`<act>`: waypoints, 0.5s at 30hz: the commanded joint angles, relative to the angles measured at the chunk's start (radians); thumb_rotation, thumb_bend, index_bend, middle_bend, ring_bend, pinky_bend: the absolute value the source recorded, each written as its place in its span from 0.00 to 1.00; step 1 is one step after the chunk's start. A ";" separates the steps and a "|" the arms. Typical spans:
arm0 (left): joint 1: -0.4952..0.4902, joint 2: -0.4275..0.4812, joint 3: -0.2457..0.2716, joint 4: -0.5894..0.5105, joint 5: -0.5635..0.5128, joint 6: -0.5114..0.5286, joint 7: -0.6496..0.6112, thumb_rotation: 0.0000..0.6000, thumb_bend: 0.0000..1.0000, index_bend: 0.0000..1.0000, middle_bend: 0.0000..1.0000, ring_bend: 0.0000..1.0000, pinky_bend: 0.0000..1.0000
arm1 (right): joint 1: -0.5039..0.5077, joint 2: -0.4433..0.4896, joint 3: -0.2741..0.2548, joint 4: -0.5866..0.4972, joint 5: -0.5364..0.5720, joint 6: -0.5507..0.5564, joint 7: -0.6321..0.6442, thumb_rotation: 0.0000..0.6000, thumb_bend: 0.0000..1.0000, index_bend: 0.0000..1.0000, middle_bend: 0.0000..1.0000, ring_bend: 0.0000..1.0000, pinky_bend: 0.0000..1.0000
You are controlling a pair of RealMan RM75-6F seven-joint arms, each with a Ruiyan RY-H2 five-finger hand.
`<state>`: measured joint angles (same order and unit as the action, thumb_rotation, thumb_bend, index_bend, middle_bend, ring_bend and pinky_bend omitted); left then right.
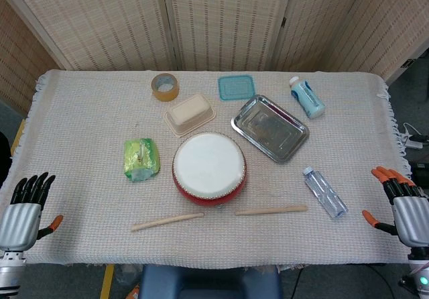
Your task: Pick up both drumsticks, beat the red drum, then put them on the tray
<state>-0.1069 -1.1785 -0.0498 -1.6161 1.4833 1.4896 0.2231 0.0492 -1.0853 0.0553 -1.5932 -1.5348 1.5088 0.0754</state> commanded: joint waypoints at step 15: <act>-0.058 -0.013 -0.003 0.007 0.059 -0.050 -0.083 1.00 0.25 0.10 0.10 0.06 0.02 | -0.006 0.005 0.018 0.012 -0.001 0.038 0.005 0.92 0.13 0.16 0.13 0.05 0.21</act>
<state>-0.1482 -1.1854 -0.0540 -1.6121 1.5249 1.4558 0.1624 0.0435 -1.0801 0.0730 -1.5816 -1.5360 1.5463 0.0810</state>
